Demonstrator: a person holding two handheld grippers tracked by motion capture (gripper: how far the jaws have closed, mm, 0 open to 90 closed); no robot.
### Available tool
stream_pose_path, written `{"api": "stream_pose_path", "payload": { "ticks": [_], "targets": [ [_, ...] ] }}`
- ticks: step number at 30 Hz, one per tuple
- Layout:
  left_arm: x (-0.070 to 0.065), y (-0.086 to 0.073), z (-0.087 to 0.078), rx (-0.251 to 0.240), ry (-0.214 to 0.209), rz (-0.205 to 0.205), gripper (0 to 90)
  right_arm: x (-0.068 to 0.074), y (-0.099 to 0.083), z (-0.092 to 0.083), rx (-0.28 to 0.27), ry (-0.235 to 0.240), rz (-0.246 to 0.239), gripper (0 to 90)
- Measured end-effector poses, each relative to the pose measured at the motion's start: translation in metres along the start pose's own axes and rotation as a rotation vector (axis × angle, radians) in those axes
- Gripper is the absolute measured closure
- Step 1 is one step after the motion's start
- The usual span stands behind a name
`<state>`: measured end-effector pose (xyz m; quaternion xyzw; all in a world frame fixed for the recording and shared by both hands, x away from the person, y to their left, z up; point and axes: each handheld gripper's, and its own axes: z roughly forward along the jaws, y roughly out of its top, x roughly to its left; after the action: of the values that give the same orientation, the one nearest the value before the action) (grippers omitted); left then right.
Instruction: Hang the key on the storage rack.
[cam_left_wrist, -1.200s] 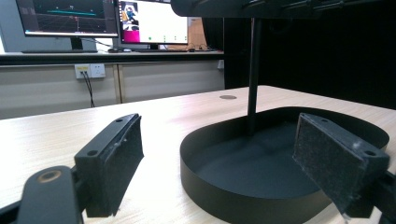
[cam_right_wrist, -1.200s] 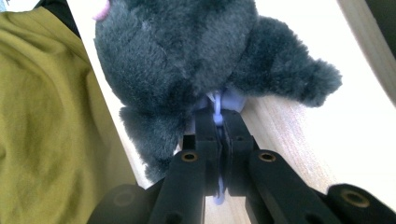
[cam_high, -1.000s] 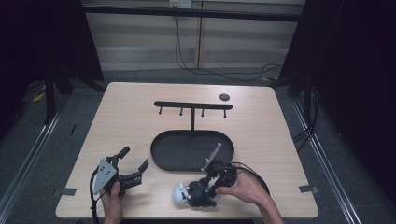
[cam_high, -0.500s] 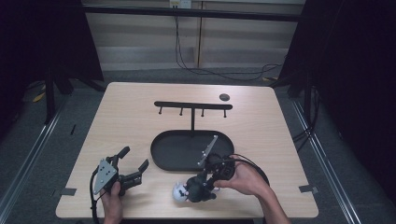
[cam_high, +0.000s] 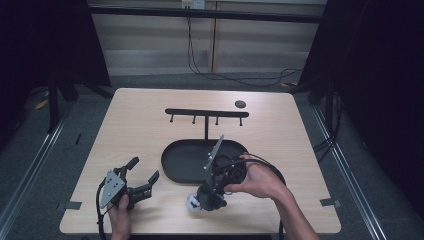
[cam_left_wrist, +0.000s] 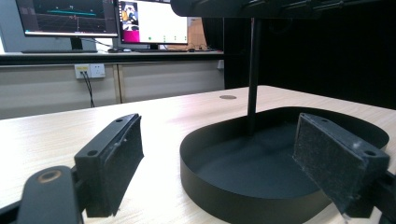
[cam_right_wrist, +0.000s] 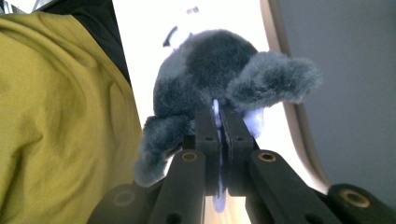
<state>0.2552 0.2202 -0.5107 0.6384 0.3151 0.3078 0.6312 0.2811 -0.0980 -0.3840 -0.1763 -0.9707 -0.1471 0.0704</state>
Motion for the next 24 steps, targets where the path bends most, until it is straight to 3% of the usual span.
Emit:
{"api": "stream_pose_path", "payload": {
  "ticks": [18, 24],
  "targets": [
    [0.0, 0.0, 0.0, 0.003, 0.0, 0.004, 15.6, -0.003, 0.023, -0.038, -0.016, -0.019, -0.051, 87.4],
    [0.0, 0.0, 0.0, 0.003, 0.0, 0.005, 15.5, -0.007, 0.034, -0.047, 0.005, -0.028, -0.058, 87.4]
  ]
}}
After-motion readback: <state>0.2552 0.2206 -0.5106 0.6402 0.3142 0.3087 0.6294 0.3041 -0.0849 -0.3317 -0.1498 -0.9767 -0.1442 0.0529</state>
